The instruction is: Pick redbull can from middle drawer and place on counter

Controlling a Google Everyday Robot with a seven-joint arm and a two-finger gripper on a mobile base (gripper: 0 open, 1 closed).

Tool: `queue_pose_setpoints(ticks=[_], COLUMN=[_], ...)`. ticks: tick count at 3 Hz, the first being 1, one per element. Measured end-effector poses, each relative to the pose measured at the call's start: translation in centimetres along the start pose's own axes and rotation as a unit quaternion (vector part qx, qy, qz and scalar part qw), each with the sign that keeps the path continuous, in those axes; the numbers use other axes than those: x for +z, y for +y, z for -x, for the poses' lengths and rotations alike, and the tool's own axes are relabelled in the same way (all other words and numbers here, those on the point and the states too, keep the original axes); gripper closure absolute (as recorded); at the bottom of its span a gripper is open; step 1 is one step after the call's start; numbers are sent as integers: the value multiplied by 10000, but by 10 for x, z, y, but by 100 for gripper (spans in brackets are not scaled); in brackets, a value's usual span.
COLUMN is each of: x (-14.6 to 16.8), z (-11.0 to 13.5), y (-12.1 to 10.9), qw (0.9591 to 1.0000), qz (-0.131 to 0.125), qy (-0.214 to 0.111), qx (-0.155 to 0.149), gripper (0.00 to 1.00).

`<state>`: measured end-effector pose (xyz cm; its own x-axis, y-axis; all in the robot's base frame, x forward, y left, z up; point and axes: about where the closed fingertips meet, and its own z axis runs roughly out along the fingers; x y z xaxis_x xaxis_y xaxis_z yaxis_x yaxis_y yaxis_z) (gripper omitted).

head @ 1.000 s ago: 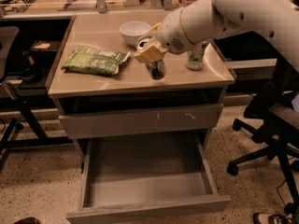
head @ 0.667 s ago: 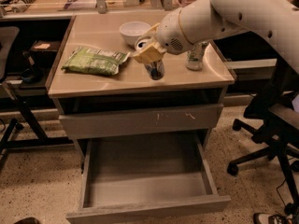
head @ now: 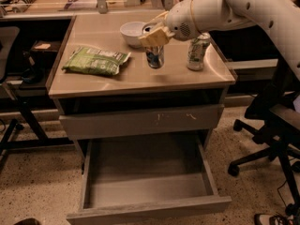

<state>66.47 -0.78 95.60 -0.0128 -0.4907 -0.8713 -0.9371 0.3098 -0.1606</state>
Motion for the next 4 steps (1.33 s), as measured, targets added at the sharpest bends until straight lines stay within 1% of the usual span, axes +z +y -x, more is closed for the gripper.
queue_pose_setpoints(ticks=[1, 2, 3, 4], x=[0, 7, 18, 26], z=[-4, -18, -35, -47], y=[-28, -47, -59, -65], qw=[9997, 9988, 9968, 9951], qz=[63, 189, 364, 488], qy=[-113, -95, -44, 17], qx=[218, 440, 711, 865], gripper=[100, 100, 100, 100])
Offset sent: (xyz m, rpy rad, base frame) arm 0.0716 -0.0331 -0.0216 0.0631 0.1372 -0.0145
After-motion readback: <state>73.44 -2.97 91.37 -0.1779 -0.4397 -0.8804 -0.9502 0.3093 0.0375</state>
